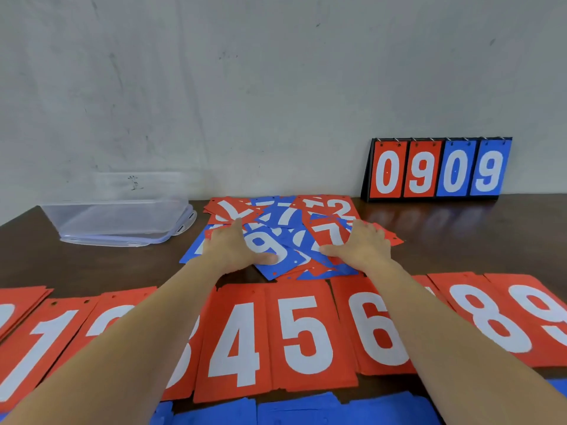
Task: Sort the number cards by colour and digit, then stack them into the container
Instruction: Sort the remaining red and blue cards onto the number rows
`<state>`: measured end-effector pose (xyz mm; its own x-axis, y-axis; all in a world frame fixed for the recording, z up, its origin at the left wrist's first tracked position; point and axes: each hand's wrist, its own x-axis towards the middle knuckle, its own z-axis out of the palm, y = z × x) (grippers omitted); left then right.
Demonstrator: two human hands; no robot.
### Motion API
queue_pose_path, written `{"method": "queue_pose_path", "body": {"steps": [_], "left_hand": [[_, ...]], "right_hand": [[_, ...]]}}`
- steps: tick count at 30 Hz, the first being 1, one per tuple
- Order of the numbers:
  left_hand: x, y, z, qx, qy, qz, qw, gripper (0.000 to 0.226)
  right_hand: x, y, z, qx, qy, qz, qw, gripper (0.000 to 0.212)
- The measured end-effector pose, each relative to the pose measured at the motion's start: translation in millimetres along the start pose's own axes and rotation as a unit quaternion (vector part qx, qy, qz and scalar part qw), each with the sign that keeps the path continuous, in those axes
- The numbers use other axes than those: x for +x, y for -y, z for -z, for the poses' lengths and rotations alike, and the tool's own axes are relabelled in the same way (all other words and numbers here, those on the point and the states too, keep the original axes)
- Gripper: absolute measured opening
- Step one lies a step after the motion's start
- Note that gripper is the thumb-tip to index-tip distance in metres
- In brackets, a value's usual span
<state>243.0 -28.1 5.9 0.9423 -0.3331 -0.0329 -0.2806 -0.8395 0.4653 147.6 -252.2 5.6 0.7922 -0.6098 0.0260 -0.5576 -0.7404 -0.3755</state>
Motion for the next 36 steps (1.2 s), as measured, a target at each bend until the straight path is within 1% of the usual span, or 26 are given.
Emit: {"method": "queue_pose_path", "body": {"steps": [2,7,10,12,14,16,17,19,22,25,27,29,31,33,34,36], "left_hand": [[5,0,-3,0.016,0.018,0.004,1.0,0.118],[11,2,-3,0.097,-0.007,0.001,0.995,0.117],[12,-1,-1,0.126,-0.036,0.001,0.991,0.112],[11,-2,2,0.143,-0.08,-0.005,0.987,0.095],[12,-1,6,0.132,-0.123,-0.024,0.983,0.069],[13,3,10,0.089,-0.153,-0.034,0.984,0.044],[12,4,12,0.067,-0.165,-0.035,0.983,0.035],[10,5,16,0.025,-0.184,-0.042,0.982,0.026],[4,3,25,-0.063,-0.204,-0.053,0.976,0.025],[0,1,39,-0.125,-0.224,-0.057,0.965,0.019],[-4,-1,49,-0.162,-0.236,-0.06,0.956,0.018],[-12,-2,59,-0.199,-0.244,-0.064,0.947,0.025],[-22,-3,66,-0.212,-0.255,-0.068,0.941,0.038],[-33,-4,71,-0.194,-0.26,-0.068,0.943,0.049],[-38,-4,72,-0.183,-0.259,-0.067,0.946,0.051],[-46,-2,75,-0.172,-0.257,-0.063,0.949,0.044]], "right_hand": [[4,-1,-2,-0.014,-0.003,-0.003,1.0,0.095],[8,0,-1,-0.01,-0.006,-0.01,1.0,0.092],[6,6,0,0.007,-0.04,0.001,0.999,0.093],[5,8,2,0.037,-0.057,0.004,0.998,0.092],[3,9,4,0.065,-0.056,-0.005,0.996,0.086],[2,8,7,0.088,-0.052,-0.014,0.995,0.071],[3,7,9,0.101,-0.056,-0.014,0.993,0.062],[4,3,14,0.129,-0.076,-0.007,0.989,0.047],[3,0,25,0.185,-0.097,0.006,0.978,0.032],[-1,3,39,0.222,-0.114,0.017,0.968,0.016],[-6,5,49,0.243,-0.117,0.022,0.963,0.017],[-13,6,57,0.261,-0.112,0.031,0.958,0.017],[-18,5,64,0.275,-0.108,0.039,0.955,0.016],[-23,4,69,0.285,-0.104,0.041,0.952,0.016],[-27,5,72,0.288,-0.101,0.043,0.951,0.015],[-33,4,75,0.297,-0.099,0.048,0.949,0.014]]}}
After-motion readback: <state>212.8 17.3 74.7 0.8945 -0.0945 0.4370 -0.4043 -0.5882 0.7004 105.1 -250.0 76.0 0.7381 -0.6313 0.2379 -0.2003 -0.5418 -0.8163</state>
